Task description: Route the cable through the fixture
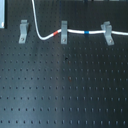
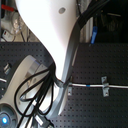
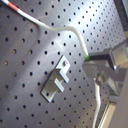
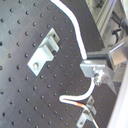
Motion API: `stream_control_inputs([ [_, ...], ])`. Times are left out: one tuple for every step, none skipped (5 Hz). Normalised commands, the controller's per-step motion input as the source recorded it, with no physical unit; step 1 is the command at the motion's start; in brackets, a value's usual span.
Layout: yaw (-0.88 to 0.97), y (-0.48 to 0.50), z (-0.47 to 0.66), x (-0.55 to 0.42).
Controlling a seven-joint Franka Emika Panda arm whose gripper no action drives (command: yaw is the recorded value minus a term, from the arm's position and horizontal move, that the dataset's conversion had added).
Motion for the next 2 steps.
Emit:
stream_control_inputs([
  [0.00,-0.021,0.00,0.000],
  [-0.47,-0.059,0.29,0.077],
])
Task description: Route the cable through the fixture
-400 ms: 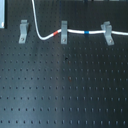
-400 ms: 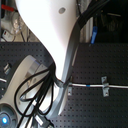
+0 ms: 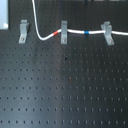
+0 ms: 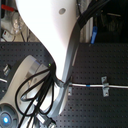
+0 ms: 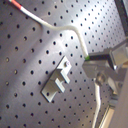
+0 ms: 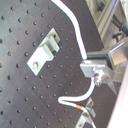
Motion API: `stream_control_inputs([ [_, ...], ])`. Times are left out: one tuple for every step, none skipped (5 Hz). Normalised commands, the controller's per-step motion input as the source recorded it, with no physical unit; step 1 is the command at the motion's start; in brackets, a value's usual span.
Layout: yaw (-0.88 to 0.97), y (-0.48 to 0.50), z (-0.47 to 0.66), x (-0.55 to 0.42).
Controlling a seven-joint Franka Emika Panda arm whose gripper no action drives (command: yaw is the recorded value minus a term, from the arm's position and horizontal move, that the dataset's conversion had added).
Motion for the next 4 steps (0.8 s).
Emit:
stream_control_inputs([
  [-0.89,0.003,0.35,0.096],
  [-0.42,0.015,0.21,-0.008],
  [-0.81,-0.152,0.41,-0.117],
  [-0.69,-0.184,0.19,-0.253],
])
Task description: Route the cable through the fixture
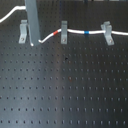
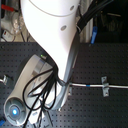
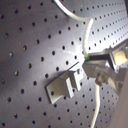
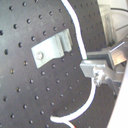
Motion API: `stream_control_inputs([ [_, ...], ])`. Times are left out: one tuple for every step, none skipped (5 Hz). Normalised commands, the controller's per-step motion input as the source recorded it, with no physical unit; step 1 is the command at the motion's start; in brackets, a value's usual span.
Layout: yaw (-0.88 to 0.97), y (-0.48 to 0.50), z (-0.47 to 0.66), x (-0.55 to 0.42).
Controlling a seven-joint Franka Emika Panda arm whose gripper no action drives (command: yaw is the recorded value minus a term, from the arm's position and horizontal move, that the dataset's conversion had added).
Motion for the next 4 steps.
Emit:
stream_control_inputs([
  [-0.59,-0.238,0.36,-0.307],
  [-0.49,-0.217,0.38,-0.366],
  [-0.53,0.022,0.42,-0.419],
  [-0.34,0.174,0.17,-0.485],
])
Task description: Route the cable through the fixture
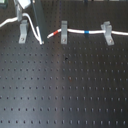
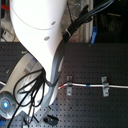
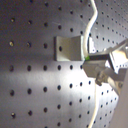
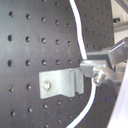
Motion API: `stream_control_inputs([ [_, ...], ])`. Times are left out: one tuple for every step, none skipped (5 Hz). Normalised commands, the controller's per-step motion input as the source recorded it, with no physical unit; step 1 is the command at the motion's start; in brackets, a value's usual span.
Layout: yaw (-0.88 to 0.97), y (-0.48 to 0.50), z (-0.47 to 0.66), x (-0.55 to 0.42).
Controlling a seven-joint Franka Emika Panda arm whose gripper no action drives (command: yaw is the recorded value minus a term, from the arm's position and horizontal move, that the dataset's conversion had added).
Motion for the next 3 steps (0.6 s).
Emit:
stream_control_inputs([
  [-0.15,0.135,0.13,-0.419],
  [-0.07,-0.105,0.06,-0.192],
  [-0.03,-0.171,0.04,-0.141],
])
